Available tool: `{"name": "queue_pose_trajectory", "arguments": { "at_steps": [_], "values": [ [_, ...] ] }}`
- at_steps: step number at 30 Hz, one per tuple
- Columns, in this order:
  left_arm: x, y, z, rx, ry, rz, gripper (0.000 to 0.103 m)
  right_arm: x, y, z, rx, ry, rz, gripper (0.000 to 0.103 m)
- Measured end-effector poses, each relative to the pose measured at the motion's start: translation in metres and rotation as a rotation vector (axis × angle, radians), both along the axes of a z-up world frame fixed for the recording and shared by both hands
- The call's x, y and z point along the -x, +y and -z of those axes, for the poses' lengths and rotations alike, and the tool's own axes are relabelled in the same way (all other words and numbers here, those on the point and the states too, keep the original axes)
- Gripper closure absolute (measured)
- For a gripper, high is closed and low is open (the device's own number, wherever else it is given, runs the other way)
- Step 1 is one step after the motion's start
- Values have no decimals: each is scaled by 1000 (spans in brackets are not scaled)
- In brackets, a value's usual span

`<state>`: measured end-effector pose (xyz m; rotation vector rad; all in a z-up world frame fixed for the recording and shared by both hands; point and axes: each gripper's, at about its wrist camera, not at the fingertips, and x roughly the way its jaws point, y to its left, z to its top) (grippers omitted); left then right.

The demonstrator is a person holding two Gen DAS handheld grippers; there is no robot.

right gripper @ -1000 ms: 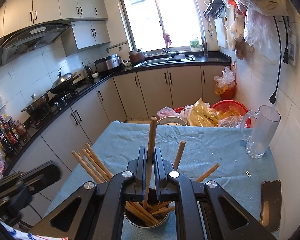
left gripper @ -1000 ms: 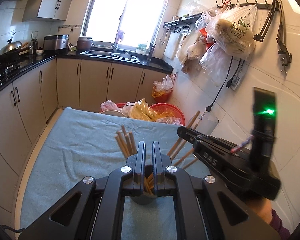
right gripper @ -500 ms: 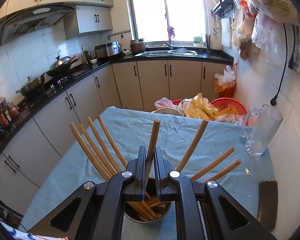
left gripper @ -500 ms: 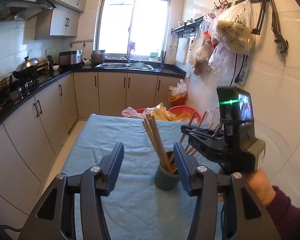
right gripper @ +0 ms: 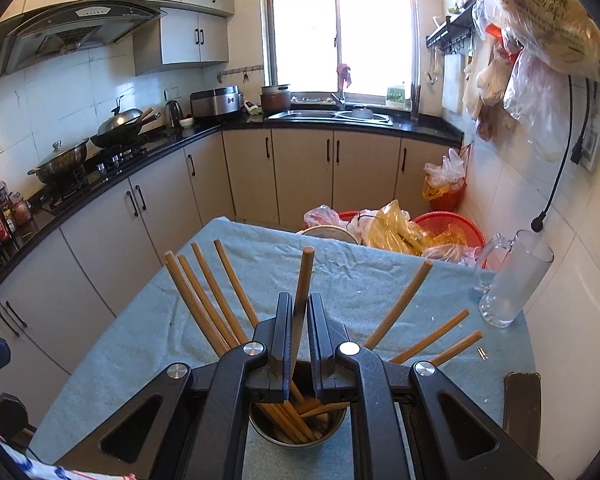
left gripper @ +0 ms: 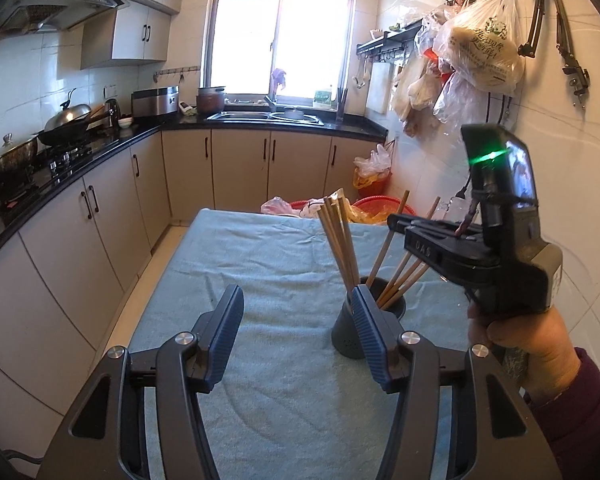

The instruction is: Organize utensils

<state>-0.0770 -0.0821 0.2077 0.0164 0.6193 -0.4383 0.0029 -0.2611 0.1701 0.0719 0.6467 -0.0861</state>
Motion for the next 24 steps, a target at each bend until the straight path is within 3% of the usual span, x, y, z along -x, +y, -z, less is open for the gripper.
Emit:
{"name": "queue_pose_trajectory", "arguments": {
  "at_steps": [21, 24],
  "values": [
    [-15, 13, 27, 15, 72, -28, 44, 14, 1, -8, -38, -13, 7, 90],
    [-16, 13, 32, 8, 81, -33, 44, 24, -3, -15, -52, -41, 9, 85]
  ]
}}
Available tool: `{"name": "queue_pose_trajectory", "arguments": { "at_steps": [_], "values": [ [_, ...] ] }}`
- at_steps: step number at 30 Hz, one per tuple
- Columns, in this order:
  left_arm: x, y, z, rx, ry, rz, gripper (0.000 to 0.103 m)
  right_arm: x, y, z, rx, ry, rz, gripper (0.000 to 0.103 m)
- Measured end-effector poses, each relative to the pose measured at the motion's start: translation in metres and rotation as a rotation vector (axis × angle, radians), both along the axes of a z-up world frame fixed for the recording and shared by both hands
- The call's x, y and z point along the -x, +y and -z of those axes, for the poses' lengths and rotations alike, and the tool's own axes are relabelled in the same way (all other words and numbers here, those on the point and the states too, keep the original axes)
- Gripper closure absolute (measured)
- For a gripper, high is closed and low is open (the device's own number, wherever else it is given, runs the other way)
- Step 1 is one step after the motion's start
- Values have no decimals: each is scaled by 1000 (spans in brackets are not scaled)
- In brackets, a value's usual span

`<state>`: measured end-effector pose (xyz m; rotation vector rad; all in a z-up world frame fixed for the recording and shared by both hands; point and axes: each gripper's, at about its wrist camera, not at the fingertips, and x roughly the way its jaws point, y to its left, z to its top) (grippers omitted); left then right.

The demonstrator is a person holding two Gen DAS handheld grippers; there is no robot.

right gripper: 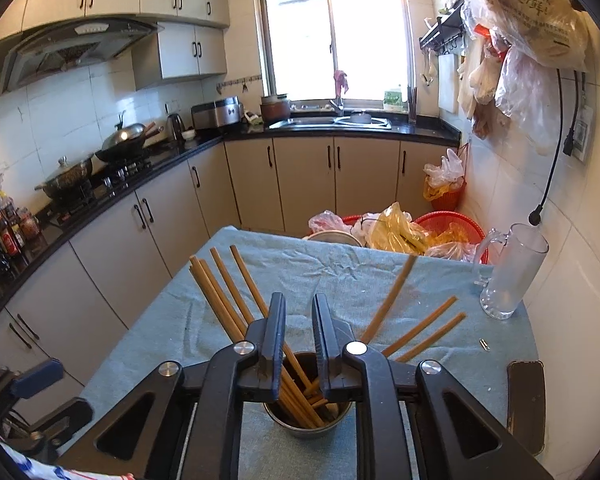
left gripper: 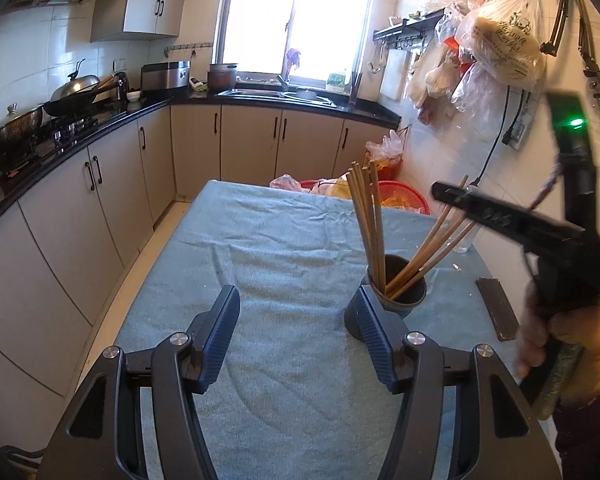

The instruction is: Organize utensils

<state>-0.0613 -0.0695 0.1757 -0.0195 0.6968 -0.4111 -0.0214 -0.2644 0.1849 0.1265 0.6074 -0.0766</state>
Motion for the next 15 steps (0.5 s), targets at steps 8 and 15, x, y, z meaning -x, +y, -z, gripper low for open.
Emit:
{"name": "queue_pose_trajectory", "arguments": {
  "at_steps": [8, 15],
  "values": [
    [4, -3, 12, -7, 29, -5, 43, 37, -8, -11, -36, -68, 5, 74],
    [11, 4, 23, -14, 56, -43, 41, 70, 5, 17, -39, -43, 4, 62]
  ]
}}
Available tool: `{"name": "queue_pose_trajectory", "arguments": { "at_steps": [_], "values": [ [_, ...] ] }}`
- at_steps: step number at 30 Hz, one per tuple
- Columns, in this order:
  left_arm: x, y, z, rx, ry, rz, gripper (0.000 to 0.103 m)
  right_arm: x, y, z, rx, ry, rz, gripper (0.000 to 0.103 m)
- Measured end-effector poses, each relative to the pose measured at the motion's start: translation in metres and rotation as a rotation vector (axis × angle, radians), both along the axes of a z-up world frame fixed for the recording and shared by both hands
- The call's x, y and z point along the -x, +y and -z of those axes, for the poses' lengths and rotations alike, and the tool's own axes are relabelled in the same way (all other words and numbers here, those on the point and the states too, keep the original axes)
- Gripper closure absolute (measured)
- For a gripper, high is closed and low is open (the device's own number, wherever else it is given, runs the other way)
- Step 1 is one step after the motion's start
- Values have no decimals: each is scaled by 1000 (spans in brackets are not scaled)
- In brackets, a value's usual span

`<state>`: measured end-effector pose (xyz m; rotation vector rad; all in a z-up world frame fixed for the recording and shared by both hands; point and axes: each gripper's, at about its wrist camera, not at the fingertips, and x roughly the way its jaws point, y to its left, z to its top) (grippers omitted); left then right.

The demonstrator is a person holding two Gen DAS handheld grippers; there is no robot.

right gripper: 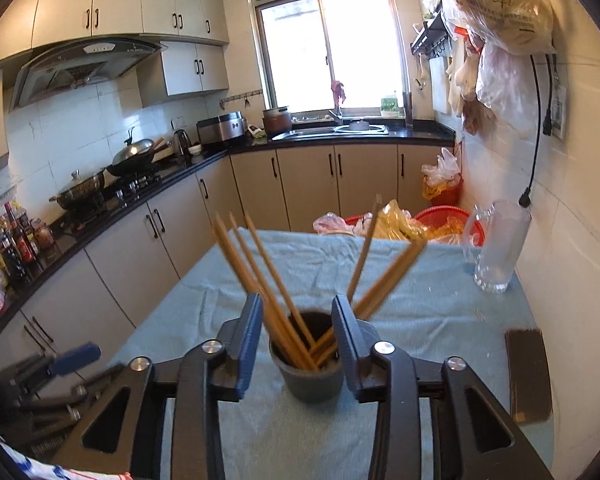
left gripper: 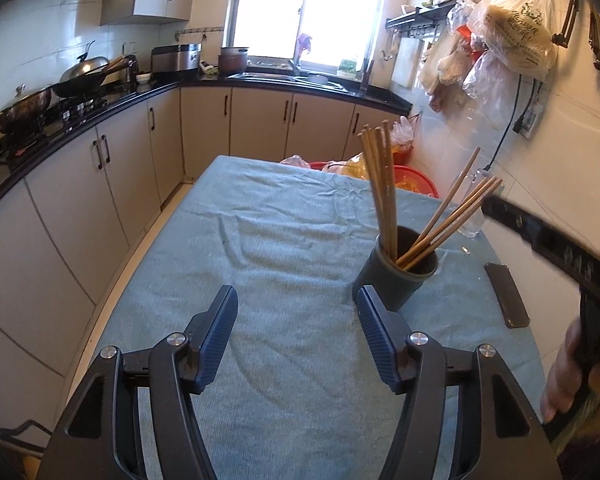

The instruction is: Organize utensils

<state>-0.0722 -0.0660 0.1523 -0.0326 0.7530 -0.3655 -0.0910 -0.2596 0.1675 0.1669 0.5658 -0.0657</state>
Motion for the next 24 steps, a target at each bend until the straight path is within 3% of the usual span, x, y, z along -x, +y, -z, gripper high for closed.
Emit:
{"name": "queue_pose_trajectory", "arguments": {
  "at_steps": [8, 13, 19, 24],
  "values": [
    [17, 10, 22, -45, 21, -48, 36, 36, 13, 47, 15, 74, 28, 55],
    [37, 9, 29, -68, -12, -24, 26, 57, 15, 66, 4, 104, 58, 52],
    [65, 14, 11, -86, -179, -81, 10, 79, 11, 77, -26, 124, 109, 51],
    [84, 27, -6, -95, -291, -194, 7, 96, 8, 74, -48, 119, 157, 50]
  ]
}}
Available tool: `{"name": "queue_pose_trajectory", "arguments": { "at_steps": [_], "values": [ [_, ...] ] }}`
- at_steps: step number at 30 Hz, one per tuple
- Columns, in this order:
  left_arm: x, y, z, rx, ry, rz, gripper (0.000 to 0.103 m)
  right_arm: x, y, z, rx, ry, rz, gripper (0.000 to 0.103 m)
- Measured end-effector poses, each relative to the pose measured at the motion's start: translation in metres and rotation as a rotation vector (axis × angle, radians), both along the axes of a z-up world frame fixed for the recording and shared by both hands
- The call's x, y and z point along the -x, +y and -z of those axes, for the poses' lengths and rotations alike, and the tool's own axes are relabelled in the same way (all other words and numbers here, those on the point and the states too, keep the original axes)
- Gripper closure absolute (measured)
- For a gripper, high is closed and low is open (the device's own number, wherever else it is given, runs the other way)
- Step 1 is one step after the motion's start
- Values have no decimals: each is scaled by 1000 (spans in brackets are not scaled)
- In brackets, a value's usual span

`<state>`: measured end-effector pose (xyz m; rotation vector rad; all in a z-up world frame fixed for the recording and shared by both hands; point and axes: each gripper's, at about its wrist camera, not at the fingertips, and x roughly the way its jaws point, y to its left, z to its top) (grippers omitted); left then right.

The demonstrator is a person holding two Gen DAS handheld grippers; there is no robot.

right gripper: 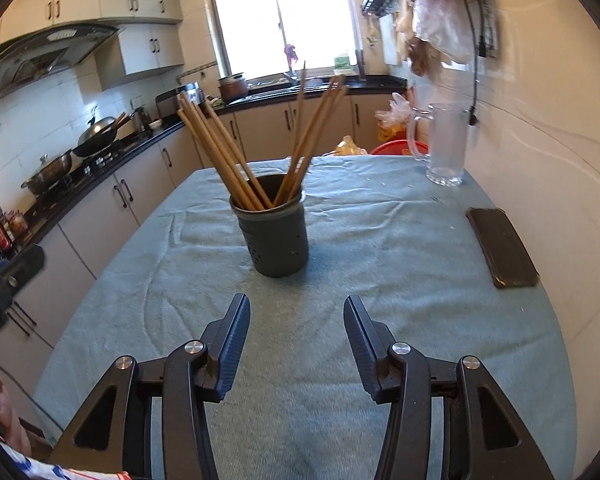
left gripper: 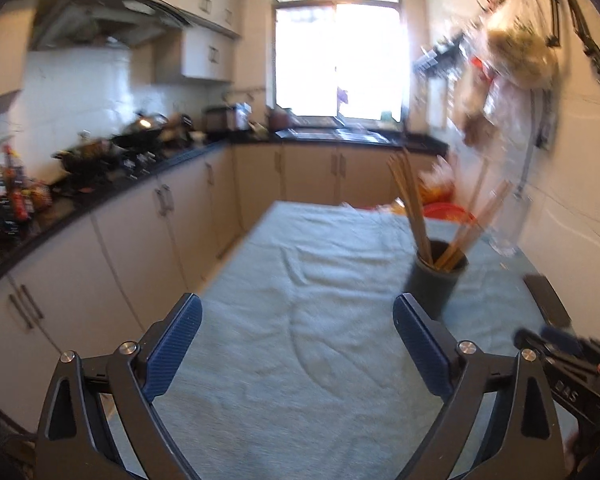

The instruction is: Organize utensils

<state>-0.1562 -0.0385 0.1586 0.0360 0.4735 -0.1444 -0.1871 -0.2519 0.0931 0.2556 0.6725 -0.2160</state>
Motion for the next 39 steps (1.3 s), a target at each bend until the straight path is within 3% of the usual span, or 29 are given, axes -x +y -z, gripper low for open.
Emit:
{"name": "queue_pose_trajectory", "arguments": {
  "at_steps": [7, 13, 19, 24, 33, 39],
  "values": [
    [32, 18, -21, 13, -120, -64, 0, 26, 7, -12, 15, -29, 57, 46],
    [53, 28, -32, 70, -102, -13, 0, 46, 19, -18, 32, -53, 66, 45],
    [62, 23, -27, 29, -120, -11, 0, 61, 27, -22, 67, -85, 84, 41],
    [58, 12, -15, -1, -60, 25, 0, 67, 27, -20, 80, -89, 94, 40],
    [35, -4, 16, -8, 124, 80, 0, 60, 21, -5, 71, -58, 95, 40],
    [28, -15, 31, -42, 165, 97, 0, 52, 18, 6, 75, -34, 98, 40]
  ]
}}
